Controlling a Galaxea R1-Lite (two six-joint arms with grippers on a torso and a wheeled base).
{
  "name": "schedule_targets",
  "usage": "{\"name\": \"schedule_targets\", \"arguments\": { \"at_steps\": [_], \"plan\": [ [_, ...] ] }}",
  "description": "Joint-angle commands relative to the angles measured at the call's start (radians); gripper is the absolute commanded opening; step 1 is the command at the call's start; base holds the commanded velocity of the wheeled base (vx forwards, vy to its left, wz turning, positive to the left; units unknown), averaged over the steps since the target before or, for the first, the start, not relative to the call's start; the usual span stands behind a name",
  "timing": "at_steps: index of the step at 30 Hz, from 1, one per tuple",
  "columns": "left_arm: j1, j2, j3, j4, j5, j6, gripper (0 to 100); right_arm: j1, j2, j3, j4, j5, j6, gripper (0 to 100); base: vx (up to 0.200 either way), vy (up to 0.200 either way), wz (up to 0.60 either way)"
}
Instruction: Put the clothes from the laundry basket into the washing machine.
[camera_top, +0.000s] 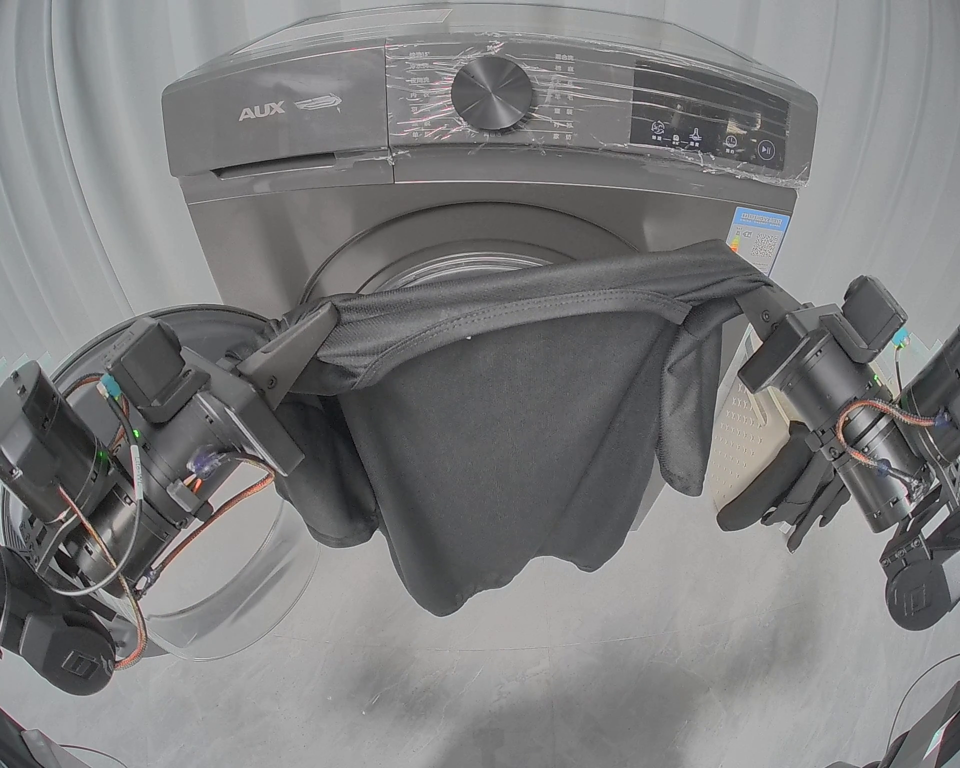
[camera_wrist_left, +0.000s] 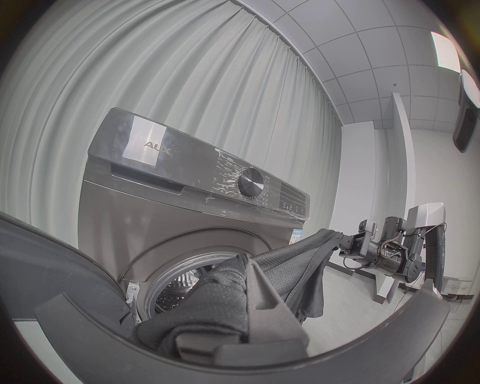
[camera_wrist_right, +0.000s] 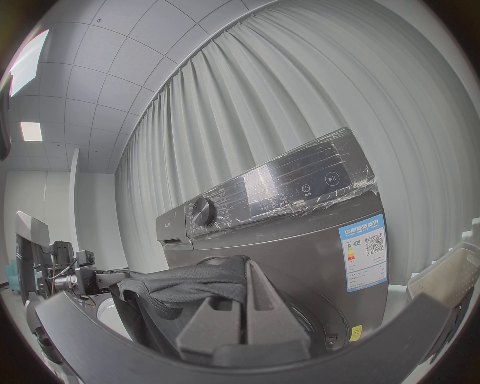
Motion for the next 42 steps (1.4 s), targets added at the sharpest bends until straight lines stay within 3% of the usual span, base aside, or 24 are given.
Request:
{"name": "schedule_targets", "arguments": {
  "at_steps": [1, 5, 10, 15, 16, 21, 26, 29, 32, 38, 42],
  "plan": [
    [-0.002, 0.008, 0.0, 0.0, 0.0, 0.0, 0, 0.001, 0.002, 0.007, 0.0, 0.0, 0.0, 0, 0.0, 0.0, 0.0],
    [-0.017, 0.02, -0.029, 0.001, 0.002, 0.0, 0, 0.005, 0.006, 0.02, 0.001, 0.0, 0.0, 0, 0.0, 0.0, 0.0],
    [-0.055, 0.117, -0.11, 0.001, 0.063, 0.006, 0, 0.019, 0.019, 0.102, 0.001, 0.0, -0.002, 0, 0.0, 0.0, 0.0],
    [-0.072, 0.164, -0.141, 0.004, 0.068, 0.006, 0, 0.02, 0.047, 0.16, 0.0, 0.003, 0.0, 0, 0.0, 0.0, 0.0],
    [-0.083, 0.173, -0.141, 0.003, 0.068, 0.004, 0, 0.024, 0.064, 0.175, 0.0, 0.003, 0.001, 100, 0.0, 0.0, 0.0],
    [-0.088, 0.18, -0.187, 0.026, 0.068, 0.006, 0, 0.074, 0.113, 0.246, -0.008, 0.002, 0.011, 100, 0.0, 0.0, 0.0],
    [-0.08, 0.209, -0.267, 0.07, 0.101, 0.018, 0, 0.114, 0.137, 0.441, -0.009, 0.017, 0.011, 100, 0.0, 0.0, 0.0],
    [-0.088, 0.224, -0.279, 0.069, 0.103, 0.018, 0, 0.126, 0.151, 0.504, -0.009, 0.025, 0.012, 100, 0.0, 0.0, 0.0],
    [-0.089, 0.242, -0.291, 0.067, 0.106, 0.018, 0, 0.139, 0.17, 0.566, -0.009, 0.068, 0.014, 100, 0.0, 0.0, 0.0],
    [-0.089, 0.256, -0.301, 0.057, 0.106, 0.018, 0, 0.125, 0.214, 0.528, -0.011, 0.072, 0.015, 100, 0.0, 0.0, 0.0],
    [-0.098, 0.253, -0.299, 0.055, 0.104, 0.02, 0, 0.099, 0.268, 0.431, -0.013, 0.061, 0.014, 100, 0.0, 0.0, 0.0]
  ]
}}
